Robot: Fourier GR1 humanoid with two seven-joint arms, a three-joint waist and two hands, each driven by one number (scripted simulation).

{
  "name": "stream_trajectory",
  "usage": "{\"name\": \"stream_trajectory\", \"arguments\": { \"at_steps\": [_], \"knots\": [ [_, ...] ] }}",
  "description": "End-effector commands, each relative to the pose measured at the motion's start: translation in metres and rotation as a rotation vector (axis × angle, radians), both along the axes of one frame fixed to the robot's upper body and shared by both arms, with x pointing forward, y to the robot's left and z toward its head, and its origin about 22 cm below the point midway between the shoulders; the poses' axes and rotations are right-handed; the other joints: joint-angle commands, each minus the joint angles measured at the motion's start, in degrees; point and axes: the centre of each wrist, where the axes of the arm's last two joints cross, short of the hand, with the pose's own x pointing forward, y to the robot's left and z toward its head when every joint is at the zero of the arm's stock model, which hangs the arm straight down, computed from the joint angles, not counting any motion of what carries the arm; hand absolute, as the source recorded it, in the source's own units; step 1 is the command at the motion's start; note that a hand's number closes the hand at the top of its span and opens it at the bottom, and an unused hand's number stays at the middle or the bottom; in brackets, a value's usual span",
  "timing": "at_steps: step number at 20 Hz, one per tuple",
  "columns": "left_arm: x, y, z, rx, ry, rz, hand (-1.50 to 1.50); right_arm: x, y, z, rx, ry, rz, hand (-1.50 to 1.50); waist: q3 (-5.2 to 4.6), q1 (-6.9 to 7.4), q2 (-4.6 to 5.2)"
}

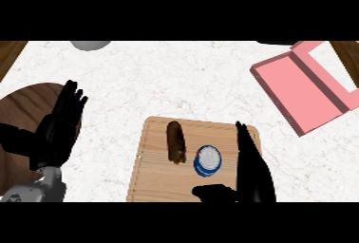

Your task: Pick the can from the cutting board and place it in the cardboard box

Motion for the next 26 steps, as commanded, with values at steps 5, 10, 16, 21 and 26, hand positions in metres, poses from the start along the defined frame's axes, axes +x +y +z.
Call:
{"name": "stream_trajectory", "arguments": {
  "at_steps": [5,10,16,21,26],
  "knots": [
    [-0.001,-0.002,-0.014,-0.004,0.010,-0.014,0.00,0.002,0.019,-0.004,0.058,0.090,-0.077,-1.50,-0.02,-0.02,0.03],
    [0.003,0.004,-0.006,-0.014,0.006,0.012,0.00,0.005,0.014,-0.017,0.042,0.093,-0.060,-1.50,0.00,-0.08,0.02],
    [0.010,0.011,0.003,-0.006,-0.010,0.001,0.00,0.011,0.015,-0.023,0.051,0.129,-0.065,-1.50,0.00,-0.16,0.03],
    [-0.005,0.008,-0.019,-0.010,0.001,0.007,0.00,0.020,0.015,-0.030,0.030,0.126,-0.039,-1.50,0.00,0.00,0.02],
    [0.005,0.010,-0.019,-0.013,-0.018,-0.013,0.00,0.004,0.028,-0.039,0.023,0.088,-0.064,-1.50,-0.01,-0.09,0.00]
  ]
}}
